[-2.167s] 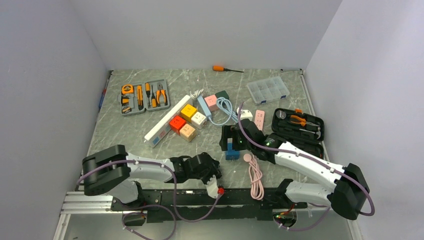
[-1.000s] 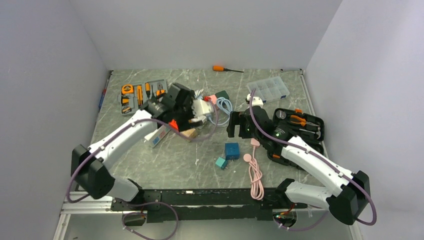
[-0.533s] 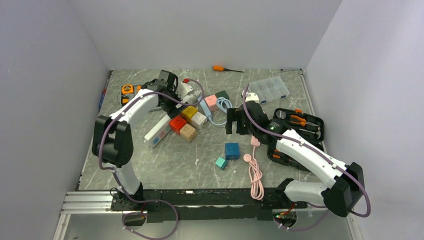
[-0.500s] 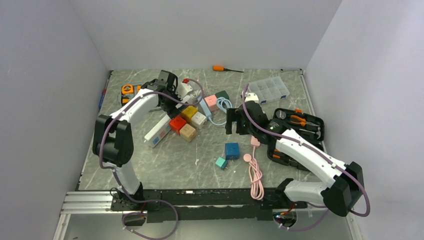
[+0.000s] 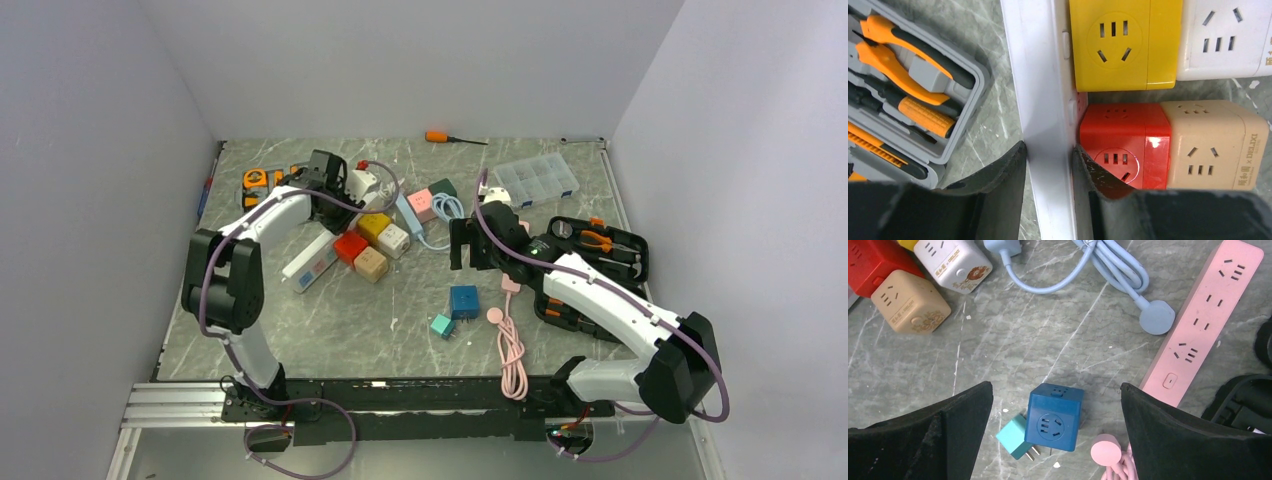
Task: Pull the plug off the socket
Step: Move the socket to the center of the board, then pick up the socket from the center of the board.
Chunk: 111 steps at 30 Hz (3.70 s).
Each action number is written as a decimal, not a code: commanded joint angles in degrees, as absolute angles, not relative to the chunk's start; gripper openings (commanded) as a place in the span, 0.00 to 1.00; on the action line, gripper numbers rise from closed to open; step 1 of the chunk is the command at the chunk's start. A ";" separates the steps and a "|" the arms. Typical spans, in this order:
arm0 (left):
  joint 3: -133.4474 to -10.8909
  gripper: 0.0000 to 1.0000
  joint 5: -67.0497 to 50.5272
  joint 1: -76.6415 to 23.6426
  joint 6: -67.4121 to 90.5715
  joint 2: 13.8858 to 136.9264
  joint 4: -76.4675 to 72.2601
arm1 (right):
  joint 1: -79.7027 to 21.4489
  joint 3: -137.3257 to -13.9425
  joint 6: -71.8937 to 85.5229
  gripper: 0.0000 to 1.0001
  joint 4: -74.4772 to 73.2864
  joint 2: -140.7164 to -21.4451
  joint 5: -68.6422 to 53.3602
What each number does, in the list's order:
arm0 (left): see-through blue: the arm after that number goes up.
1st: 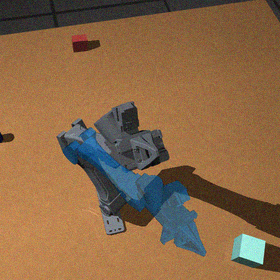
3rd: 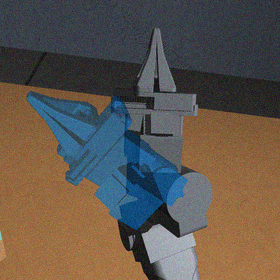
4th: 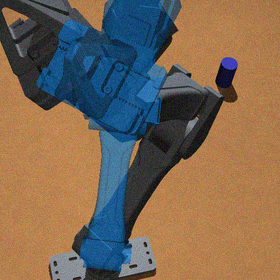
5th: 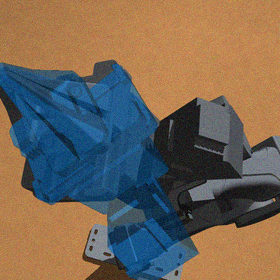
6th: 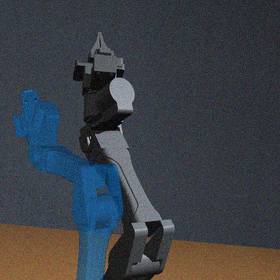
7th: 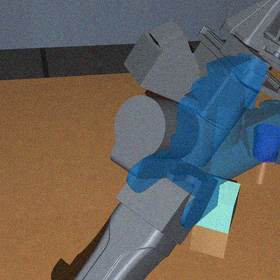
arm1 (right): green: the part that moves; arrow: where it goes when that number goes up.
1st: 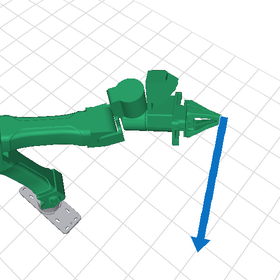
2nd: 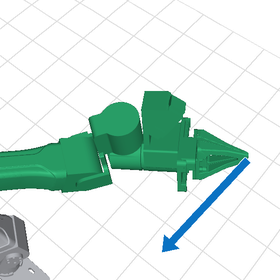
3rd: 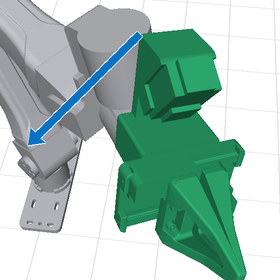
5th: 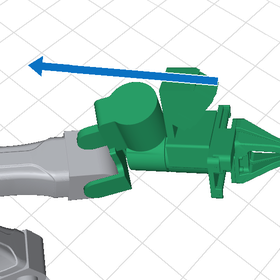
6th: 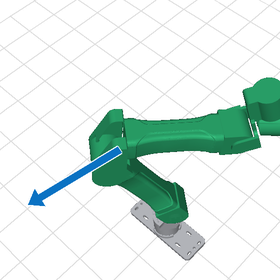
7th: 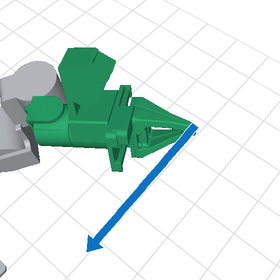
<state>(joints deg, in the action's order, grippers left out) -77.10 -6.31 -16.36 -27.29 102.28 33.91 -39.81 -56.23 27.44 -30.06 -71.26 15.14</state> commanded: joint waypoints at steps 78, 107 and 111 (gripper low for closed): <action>-101.06 0.17 -15.96 -21.28 -18.39 120.90 45.01 | -28.36 -69.21 62.76 0.76 -9.24 -106.89 7.60; -85.08 0.10 -15.64 -26.36 -11.24 109.06 38.98 | -31.95 -75.07 83.38 0.65 -11.77 -117.08 11.72; -84.89 0.10 -15.81 -26.31 -11.34 107.89 39.44 | -32.12 -79.66 82.65 0.73 -16.78 -118.96 10.41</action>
